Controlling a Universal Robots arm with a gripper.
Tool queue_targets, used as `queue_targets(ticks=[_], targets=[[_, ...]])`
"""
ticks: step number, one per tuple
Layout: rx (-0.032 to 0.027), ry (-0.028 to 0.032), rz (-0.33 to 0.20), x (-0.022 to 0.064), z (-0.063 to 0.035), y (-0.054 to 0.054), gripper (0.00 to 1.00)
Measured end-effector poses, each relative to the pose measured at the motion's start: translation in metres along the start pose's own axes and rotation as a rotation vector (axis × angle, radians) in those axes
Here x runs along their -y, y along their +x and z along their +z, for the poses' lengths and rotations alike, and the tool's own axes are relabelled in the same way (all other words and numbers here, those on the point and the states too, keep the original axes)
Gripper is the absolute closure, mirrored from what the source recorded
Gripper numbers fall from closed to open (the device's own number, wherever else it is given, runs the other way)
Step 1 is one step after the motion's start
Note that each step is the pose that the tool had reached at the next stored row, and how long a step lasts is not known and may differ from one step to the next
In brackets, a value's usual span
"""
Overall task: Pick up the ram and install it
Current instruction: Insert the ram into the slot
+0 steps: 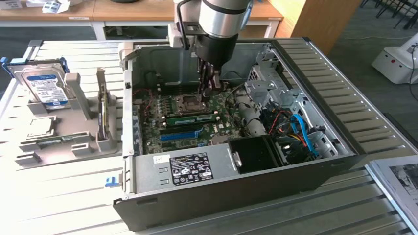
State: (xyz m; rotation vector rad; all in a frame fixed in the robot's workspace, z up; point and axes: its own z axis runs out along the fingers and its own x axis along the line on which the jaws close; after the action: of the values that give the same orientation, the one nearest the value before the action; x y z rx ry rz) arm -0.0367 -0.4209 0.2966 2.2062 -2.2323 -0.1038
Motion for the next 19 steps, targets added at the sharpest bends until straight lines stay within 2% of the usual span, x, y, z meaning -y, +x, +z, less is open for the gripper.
queue_targets(ticks=[19], targets=[[-0.0031, 0.0001, 0.000, -0.0010, -0.0203, -0.001, 0.69]])
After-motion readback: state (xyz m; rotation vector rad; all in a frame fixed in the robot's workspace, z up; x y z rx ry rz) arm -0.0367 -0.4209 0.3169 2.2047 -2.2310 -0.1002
